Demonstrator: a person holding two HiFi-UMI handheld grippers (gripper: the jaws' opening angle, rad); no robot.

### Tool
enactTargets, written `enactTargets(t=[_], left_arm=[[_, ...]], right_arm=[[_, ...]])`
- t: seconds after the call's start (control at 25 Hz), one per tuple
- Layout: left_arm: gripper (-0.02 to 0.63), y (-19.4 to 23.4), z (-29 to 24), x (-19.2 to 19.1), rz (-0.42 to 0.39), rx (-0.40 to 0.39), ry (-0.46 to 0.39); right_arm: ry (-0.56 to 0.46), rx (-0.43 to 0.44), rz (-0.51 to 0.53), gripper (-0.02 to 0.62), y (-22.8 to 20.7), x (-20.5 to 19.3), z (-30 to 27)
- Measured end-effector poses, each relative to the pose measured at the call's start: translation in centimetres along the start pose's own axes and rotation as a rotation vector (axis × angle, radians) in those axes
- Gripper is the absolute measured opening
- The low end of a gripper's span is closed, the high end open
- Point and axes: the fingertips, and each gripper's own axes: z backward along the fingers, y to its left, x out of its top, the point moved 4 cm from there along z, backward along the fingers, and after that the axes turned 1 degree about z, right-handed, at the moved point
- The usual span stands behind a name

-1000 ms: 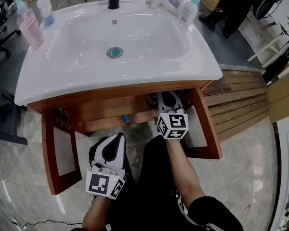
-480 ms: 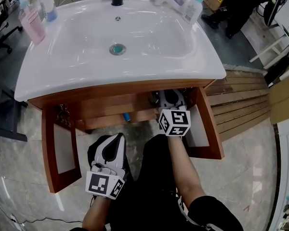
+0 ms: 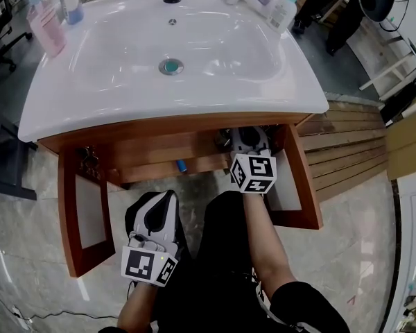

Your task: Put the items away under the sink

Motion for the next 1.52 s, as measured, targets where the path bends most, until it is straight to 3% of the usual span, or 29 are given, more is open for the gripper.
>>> enactTargets(t=[0.56, 0.76, 1.08, 1.52], left_arm=[[0.006, 0.2, -0.7, -0.1, 0.011, -0.001, -0.004], [0.006, 0.2, -1.2, 1.0, 0.006, 0.016, -0.001], [0.006, -0.1, -2.1, 2.9, 0.027, 0.073, 0.103], [0.006, -2.9, -2.4, 10.2, 0.117, 0.095, 0.230]], right_arm=[[-0.042, -0.007, -0.013, 0.084, 0.8, 0.5, 2.4], [-0.025, 0.006, -0.047, 0.036, 1.3, -0.1, 3.3], [0.119, 0.079, -0.113, 0.015, 2.7, -0.6, 4.4], [0.354, 0.123, -0.163, 0.015, 3.9, 4.4, 8.6]])
